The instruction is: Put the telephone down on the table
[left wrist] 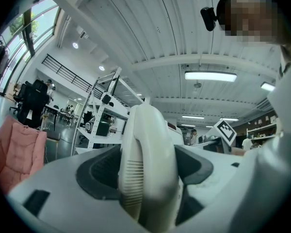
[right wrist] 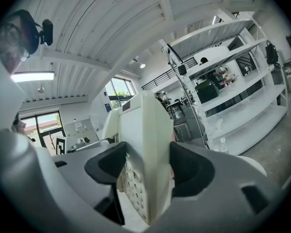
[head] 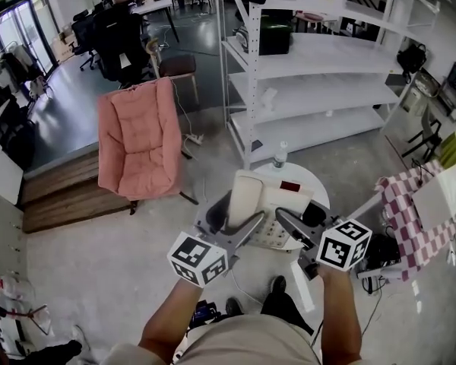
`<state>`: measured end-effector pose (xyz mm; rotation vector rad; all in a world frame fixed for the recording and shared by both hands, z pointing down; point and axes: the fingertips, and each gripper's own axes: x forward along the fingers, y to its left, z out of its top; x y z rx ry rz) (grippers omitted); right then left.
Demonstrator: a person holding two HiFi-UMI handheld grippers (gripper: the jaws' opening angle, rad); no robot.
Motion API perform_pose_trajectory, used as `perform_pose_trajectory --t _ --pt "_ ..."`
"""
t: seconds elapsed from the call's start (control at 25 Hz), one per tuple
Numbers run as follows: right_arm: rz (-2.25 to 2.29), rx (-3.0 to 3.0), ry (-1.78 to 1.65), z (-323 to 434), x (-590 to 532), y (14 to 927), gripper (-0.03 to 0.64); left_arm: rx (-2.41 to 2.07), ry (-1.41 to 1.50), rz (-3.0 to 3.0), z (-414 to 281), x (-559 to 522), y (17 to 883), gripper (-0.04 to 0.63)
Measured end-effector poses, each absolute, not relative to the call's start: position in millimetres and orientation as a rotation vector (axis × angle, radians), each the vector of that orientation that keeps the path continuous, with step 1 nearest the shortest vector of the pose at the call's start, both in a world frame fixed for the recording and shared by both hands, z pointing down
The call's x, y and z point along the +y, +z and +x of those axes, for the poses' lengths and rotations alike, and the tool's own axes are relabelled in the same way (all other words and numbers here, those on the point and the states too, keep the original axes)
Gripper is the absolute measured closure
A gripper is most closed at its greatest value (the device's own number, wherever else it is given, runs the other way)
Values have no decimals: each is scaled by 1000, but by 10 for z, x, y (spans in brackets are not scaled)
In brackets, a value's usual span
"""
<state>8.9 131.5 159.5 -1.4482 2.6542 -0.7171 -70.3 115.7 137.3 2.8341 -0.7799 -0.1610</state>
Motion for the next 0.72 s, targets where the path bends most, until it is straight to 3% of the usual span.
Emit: perform_pose_trajectory --t 0.72 --pt "-1249 2791 -775 539 151 1729 354 -995 -160 2749 -270 98 1535 261"
